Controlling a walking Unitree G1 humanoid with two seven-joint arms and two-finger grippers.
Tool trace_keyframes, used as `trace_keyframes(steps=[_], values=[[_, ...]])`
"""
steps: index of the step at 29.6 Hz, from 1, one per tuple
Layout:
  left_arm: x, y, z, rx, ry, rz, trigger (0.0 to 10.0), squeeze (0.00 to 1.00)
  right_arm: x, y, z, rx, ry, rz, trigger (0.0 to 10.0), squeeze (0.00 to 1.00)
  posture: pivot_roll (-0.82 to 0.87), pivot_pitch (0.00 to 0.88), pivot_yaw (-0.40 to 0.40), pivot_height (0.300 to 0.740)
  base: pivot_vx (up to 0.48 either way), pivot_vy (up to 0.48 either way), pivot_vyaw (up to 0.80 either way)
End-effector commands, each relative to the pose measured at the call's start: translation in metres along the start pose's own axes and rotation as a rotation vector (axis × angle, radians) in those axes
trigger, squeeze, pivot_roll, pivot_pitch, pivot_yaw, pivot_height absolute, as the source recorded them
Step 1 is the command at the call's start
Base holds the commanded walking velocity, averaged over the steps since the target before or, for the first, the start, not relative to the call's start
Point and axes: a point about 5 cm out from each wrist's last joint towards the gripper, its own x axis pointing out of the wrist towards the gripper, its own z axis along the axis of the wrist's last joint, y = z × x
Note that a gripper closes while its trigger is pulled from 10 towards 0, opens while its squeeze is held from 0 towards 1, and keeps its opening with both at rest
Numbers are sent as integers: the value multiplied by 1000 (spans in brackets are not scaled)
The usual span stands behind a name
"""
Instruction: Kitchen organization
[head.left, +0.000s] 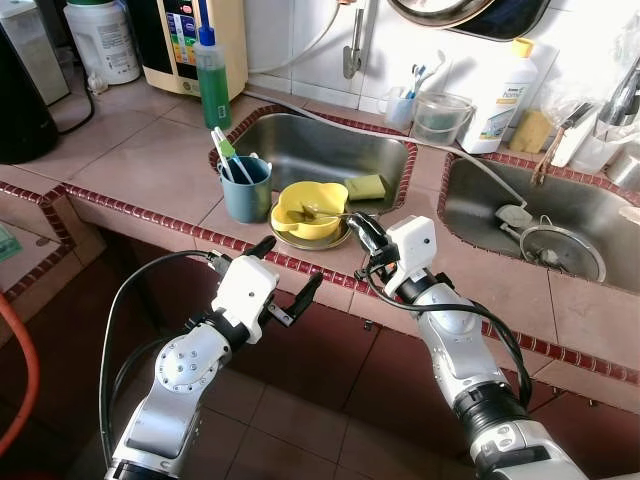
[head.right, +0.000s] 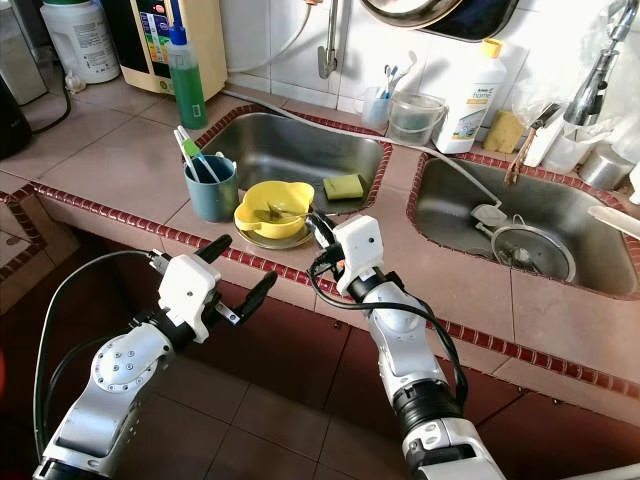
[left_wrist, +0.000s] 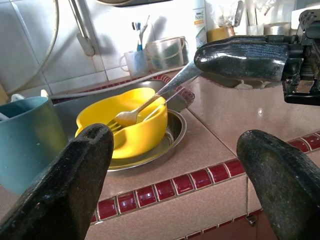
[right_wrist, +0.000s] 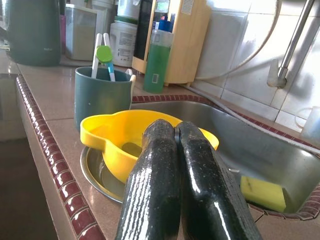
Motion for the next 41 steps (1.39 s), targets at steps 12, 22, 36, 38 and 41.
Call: trace_keyframes(steps=[12,22,36,38,41], values=[[3,0,5,4,-16,-4,10000,0,5,-7,19,-53,-91,-15,0,0,-140,38,-48,740,0,0,0],[6,9,9,-35,-41,44,10000,0,8,-14,49,-120,-214,-62,0,0,-141,25,-52,740,0,0,0],[15,33,23,-170,-98,143,10000,0,-12,-45,68,-265,-232,-328,10000,0,-159,0,-44,740,0,0,0],[16,36,24,-184,-100,143,10000,0,-18,-52,68,-276,-221,-380,10000,0,-169,1,-41,740,0,0,0],[17,37,25,-188,-104,127,10000,0,-28,-58,67,-305,-202,-450,10000,0,-172,4,-38,740,0,0,0]])
